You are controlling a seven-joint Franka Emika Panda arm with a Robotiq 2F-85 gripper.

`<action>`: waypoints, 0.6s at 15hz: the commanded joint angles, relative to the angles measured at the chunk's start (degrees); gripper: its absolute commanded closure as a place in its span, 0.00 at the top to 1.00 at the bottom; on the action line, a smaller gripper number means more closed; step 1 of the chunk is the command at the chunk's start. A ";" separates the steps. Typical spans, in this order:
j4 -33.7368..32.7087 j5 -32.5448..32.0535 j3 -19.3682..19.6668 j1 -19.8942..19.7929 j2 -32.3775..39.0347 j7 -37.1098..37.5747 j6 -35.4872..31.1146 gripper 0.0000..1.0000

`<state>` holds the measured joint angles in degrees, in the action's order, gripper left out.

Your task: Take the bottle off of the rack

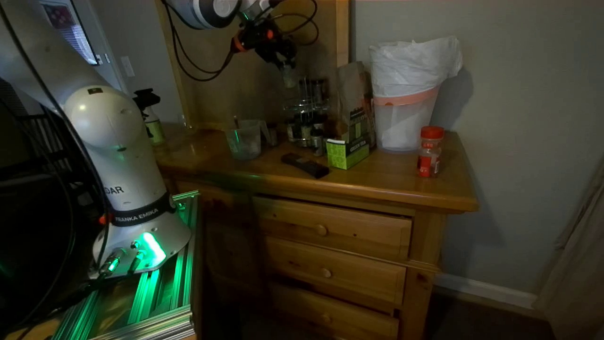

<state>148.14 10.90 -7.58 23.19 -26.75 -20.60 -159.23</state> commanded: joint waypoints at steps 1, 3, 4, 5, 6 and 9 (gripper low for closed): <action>7.80 -0.79 2.33 -0.21 -7.19 2.67 2.41 0.24; 11.38 0.54 5.18 1.10 -7.78 1.24 1.80 0.24; 12.87 0.43 6.06 1.11 -7.70 0.93 1.05 0.24; 9.37 -0.59 6.80 0.35 -3.31 0.64 1.49 0.24; 10.56 0.77 8.90 2.03 -2.73 -1.03 0.74 0.24; 10.71 4.30 14.12 6.39 0.66 -6.58 -0.12 0.24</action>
<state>158.91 11.58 1.81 25.08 -29.59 -21.96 -157.40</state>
